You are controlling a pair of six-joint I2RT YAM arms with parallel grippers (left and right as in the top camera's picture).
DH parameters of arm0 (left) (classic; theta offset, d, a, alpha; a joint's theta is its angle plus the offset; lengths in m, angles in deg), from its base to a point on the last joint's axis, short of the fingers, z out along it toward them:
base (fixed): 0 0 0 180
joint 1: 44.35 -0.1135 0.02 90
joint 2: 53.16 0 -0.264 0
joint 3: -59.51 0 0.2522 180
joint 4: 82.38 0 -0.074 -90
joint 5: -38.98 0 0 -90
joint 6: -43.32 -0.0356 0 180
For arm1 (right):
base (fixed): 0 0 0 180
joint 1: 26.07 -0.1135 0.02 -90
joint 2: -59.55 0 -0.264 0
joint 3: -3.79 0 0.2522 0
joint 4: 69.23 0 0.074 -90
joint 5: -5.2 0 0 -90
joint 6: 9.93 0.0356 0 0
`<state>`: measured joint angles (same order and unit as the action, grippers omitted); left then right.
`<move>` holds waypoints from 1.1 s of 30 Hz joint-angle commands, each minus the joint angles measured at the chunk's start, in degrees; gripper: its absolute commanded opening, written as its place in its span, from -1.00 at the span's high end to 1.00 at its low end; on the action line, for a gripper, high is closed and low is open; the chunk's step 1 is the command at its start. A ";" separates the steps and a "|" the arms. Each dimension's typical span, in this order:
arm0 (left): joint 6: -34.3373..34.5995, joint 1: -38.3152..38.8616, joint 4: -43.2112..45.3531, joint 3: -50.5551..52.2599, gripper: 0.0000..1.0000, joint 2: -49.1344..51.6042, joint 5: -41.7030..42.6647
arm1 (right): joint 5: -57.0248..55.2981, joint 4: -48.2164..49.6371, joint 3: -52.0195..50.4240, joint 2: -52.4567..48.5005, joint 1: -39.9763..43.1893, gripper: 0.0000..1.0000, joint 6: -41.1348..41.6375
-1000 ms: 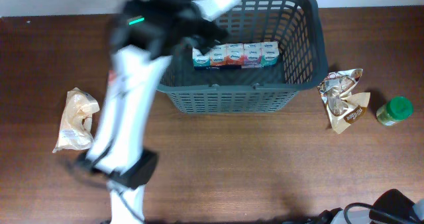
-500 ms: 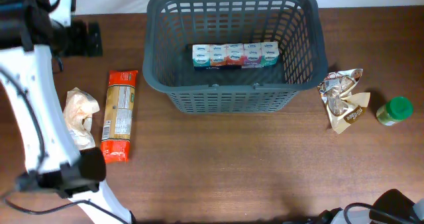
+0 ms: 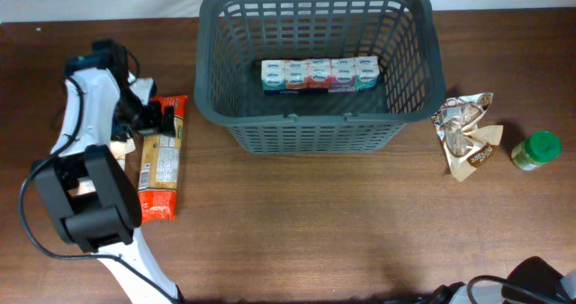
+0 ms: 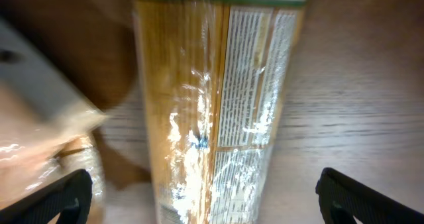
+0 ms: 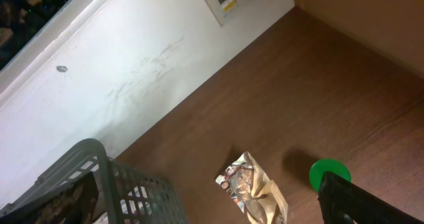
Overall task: Pack container
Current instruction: 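Grasp the red-labelled spaghetti pack with the left gripper, then place the spaghetti pack into the basket, release, withdraw left gripper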
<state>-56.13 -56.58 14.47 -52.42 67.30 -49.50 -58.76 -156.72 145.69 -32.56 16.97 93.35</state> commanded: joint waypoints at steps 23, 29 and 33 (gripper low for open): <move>-0.24 -0.02 9.07 10.32 0.97 1.75 2.21 | 0.09 -0.02 0.39 -0.35 0.11 -0.98 -0.33; -0.24 0.20 -1.16 -7.10 0.96 -0.42 2.19 | 0.09 -0.02 0.39 -0.35 0.11 -0.98 -0.33; -0.28 0.22 -5.90 -23.65 0.96 -2.32 2.21 | 0.09 -0.02 0.39 -0.35 0.11 -0.98 -0.33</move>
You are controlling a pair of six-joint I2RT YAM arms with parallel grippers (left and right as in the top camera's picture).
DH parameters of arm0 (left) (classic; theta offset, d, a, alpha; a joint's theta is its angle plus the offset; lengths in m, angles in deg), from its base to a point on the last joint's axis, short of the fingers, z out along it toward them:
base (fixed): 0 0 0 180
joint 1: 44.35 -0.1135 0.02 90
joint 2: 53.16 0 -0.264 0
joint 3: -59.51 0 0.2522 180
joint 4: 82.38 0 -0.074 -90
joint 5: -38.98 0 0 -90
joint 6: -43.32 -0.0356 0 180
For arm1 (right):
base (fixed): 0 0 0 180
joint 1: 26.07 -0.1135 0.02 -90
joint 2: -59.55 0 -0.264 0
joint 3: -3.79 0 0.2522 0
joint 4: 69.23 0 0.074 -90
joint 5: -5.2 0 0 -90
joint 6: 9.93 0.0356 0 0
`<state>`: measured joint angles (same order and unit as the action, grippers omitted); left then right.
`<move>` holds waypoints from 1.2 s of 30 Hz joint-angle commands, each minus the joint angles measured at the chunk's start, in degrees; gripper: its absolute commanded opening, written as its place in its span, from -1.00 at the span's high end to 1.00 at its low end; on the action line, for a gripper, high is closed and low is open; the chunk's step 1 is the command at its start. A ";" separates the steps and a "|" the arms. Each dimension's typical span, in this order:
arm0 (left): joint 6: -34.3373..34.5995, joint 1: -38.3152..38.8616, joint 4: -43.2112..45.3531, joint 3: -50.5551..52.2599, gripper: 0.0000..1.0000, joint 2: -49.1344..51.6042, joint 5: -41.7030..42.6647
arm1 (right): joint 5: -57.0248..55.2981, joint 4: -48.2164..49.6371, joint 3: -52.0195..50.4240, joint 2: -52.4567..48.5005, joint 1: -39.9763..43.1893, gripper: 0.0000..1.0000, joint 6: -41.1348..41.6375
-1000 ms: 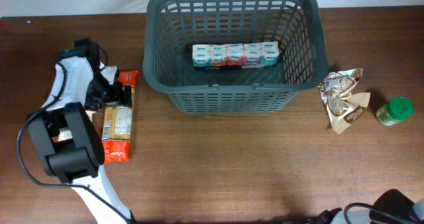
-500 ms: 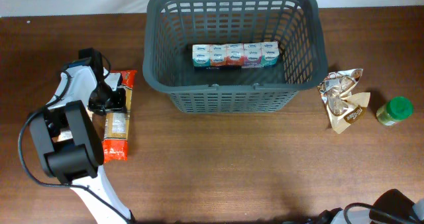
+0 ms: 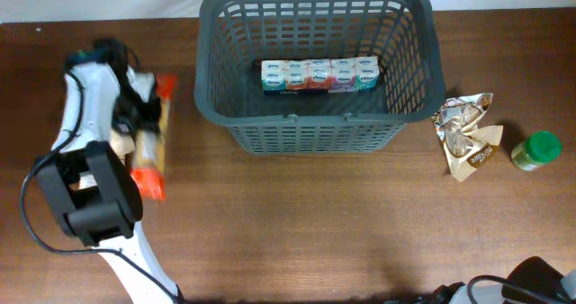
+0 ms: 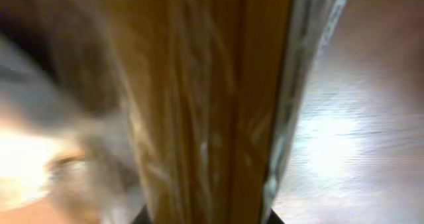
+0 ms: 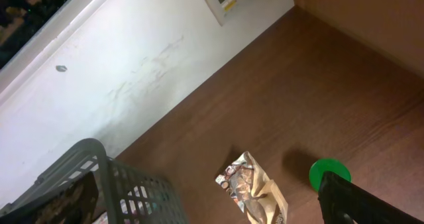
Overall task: Pack container
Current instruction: 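Place the spaghetti pack into the basket, release, withdraw left gripper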
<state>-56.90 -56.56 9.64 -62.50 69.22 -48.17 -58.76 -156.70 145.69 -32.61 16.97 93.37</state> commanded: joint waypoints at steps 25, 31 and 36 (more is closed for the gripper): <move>-50.90 42.77 5.05 -47.60 0.96 -5.77 5.95 | 0.09 -0.04 0.39 -0.31 0.11 -0.98 -0.35; -47.21 43.30 3.34 -43.34 0.96 3.91 3.17 | 0.11 -0.04 0.39 -0.31 0.11 -0.98 -0.35; -46.18 43.67 -2.91 -42.82 0.97 13.51 3.41 | 0.09 -0.04 0.39 -0.31 0.11 -0.98 -0.35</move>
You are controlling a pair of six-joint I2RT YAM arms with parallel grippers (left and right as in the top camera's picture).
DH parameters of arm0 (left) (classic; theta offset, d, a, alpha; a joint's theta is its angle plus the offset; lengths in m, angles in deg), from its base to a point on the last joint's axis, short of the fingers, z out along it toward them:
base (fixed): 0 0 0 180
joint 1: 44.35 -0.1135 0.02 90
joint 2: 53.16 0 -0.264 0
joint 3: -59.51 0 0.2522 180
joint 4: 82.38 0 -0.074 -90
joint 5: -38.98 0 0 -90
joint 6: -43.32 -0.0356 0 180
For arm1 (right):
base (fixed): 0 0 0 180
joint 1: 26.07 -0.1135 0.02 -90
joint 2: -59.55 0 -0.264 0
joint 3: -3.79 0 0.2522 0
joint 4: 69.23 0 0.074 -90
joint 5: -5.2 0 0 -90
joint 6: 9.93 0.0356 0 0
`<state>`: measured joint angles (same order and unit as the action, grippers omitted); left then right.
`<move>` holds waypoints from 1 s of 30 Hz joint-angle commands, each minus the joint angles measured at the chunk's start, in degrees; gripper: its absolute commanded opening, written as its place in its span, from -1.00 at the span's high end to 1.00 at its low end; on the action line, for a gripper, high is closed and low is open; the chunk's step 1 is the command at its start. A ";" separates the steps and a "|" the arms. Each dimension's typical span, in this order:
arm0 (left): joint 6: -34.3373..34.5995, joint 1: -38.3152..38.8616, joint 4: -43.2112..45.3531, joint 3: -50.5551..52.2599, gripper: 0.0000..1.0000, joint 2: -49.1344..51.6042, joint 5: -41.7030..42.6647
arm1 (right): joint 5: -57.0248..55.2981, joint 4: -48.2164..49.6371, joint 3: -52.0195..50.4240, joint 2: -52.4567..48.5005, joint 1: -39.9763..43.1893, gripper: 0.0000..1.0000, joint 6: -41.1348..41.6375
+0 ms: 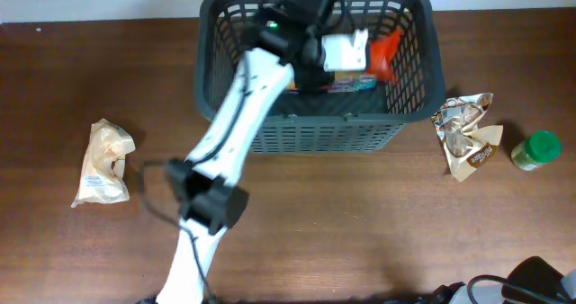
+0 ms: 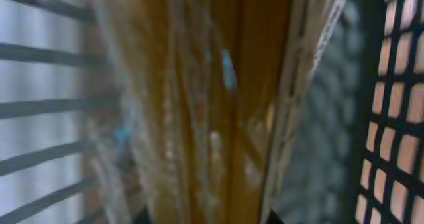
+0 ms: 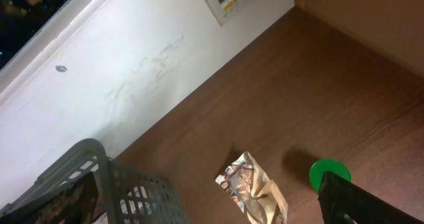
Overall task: Pack container
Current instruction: 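Place the spaghetti pack into the basket, release, withdraw left gripper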
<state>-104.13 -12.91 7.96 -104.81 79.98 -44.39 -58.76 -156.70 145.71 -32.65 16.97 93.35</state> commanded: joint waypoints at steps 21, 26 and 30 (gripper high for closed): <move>32.06 -3.85 -9.46 -16.17 -0.99 -8.85 -16.98 | 0.09 -0.04 0.37 -0.26 0.11 -0.98 -0.33; 39.93 -14.14 -10.40 -16.85 -0.99 -21.40 -16.98 | 0.09 -0.04 0.37 -0.26 0.11 -0.98 -0.33; 41.92 -26.99 -16.02 -16.81 -0.99 -25.03 -16.92 | 0.09 -0.04 0.37 -0.26 0.11 -0.98 -0.33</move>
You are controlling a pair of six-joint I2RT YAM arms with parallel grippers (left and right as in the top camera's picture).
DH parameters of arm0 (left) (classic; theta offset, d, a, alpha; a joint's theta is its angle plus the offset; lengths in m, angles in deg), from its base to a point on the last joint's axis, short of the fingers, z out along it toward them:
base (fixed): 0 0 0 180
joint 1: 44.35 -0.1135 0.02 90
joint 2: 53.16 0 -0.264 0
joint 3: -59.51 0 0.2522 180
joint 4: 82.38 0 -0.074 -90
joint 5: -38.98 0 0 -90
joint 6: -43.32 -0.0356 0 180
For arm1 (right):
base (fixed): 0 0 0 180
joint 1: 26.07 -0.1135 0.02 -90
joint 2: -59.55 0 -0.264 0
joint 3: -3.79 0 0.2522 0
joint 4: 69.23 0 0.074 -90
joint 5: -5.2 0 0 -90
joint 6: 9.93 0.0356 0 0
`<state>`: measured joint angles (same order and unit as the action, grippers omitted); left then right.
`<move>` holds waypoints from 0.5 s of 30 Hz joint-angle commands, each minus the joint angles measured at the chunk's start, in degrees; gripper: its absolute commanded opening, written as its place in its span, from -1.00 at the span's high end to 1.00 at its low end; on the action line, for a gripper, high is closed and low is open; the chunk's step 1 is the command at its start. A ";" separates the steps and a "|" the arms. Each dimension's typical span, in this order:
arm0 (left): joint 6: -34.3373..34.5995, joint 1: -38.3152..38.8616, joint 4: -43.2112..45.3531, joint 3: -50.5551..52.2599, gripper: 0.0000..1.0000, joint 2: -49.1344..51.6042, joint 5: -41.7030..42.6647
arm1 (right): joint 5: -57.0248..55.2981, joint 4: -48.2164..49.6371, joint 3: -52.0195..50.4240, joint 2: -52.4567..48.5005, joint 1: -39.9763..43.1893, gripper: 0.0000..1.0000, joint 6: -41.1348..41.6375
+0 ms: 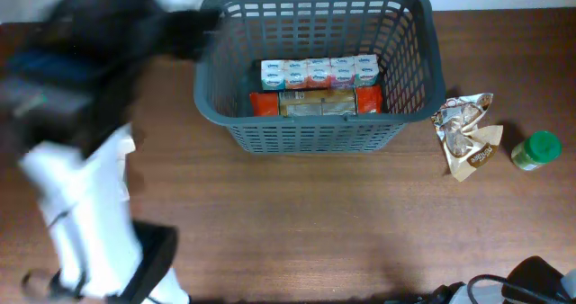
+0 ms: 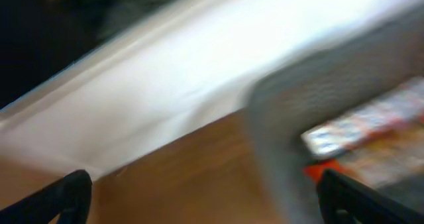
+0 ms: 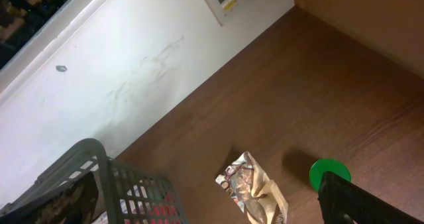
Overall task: Pack container
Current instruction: 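Place the spaghetti pack into the basket, release, withdraw left gripper, then grasp the clear bread bag with the left gripper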
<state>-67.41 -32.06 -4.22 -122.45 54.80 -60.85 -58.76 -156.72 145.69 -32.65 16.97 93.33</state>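
The grey basket [image 1: 205, 88] stands at the back middle of the table. Inside it a row of small cartons [image 1: 319, 71] lies against the far side. An orange-ended pasta packet [image 1: 315, 102] lies flat in front of them. My left arm is a blur at the upper left, its gripper [image 1: 184, 23] beside the basket's left rim. In the left wrist view the left gripper [image 2: 199, 201] is open and empty, with the basket [image 2: 291, 118] and the packet [image 2: 324, 168] blurred at the right. My right gripper [image 3: 212, 207] is open, high above the table.
A crumpled brown snack bag [image 1: 465, 135] and a green-lidded jar [image 1: 536, 150] lie right of the basket; both also show from the right wrist, bag [image 3: 255, 187] and jar [image 3: 326, 171]. A pale bag [image 1: 124, 147] peeks out behind my blurred left arm.
The pasta packet has been let go and now lies in the basket in front of the cartons. My left gripper has opened and moved out to the basket's left side.
My left gripper was open over the pasta packet at the table's left. Then it was shut on it there. Then it held the packet over the basket. Now the packet rests inside and the gripper is outside. The right arm stayed still.
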 commanded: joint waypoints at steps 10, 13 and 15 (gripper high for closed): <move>10.49 -30.86 -6.29 29.24 -0.99 2.12 5.95 | 0.11 -0.02 0.39 -0.26 0.11 -0.98 -0.31; 7.02 -33.90 -0.39 41.99 -0.99 3.93 5.99 | 0.09 -0.02 0.39 -0.26 0.11 -0.97 -0.31; 3.69 -35.50 3.78 49.51 -0.99 5.62 7.67 | 0.09 -0.02 0.39 -0.26 0.11 -0.98 -0.31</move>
<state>-59.02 -64.71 -4.68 -83.41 59.24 -56.13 -58.78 -156.72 145.69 -32.65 16.97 93.33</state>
